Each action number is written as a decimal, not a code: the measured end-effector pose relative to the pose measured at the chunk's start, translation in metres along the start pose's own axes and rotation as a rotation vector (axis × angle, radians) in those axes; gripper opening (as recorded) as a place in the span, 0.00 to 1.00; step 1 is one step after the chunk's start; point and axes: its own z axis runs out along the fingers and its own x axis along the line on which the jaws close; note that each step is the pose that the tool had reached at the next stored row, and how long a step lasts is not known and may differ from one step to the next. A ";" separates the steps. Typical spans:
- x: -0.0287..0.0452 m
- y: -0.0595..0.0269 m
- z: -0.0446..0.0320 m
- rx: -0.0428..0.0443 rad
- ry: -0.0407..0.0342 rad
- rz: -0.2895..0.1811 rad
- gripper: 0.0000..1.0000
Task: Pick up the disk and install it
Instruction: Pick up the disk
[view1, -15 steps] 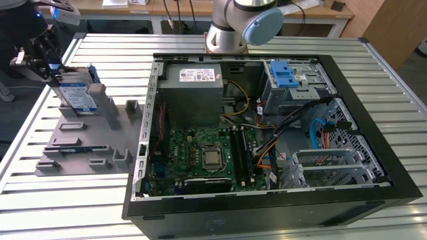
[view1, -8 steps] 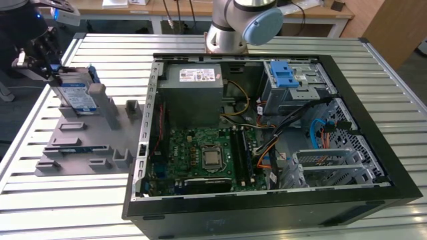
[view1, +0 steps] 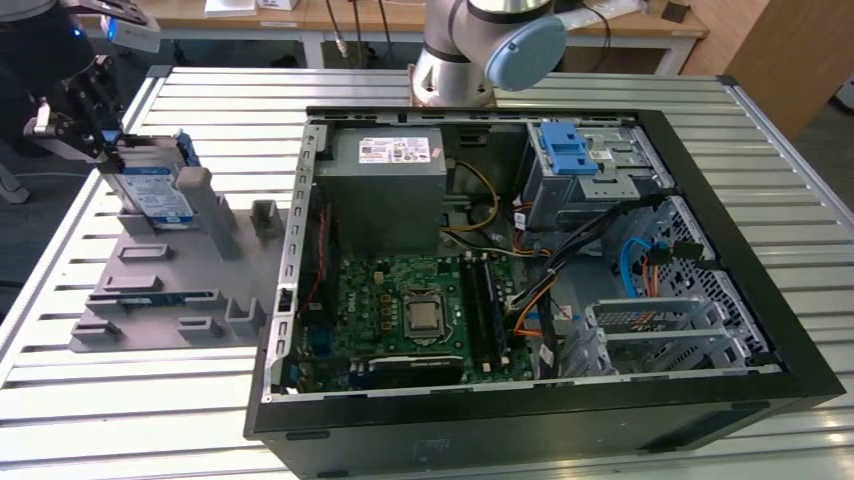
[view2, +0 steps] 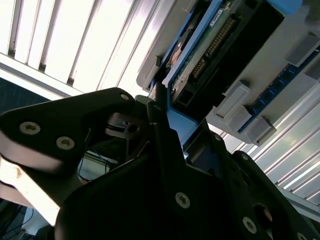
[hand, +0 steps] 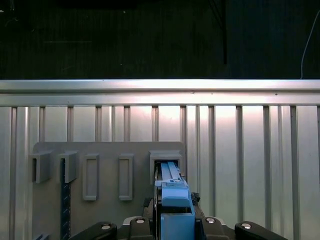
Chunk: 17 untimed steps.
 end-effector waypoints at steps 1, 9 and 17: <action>0.0000 0.0000 0.0000 0.0000 -0.0004 0.000 0.36; -0.0001 0.0001 -0.0035 0.0000 -0.0007 0.000 0.36; -0.0003 0.0002 -0.0111 0.0001 -0.0007 0.000 0.36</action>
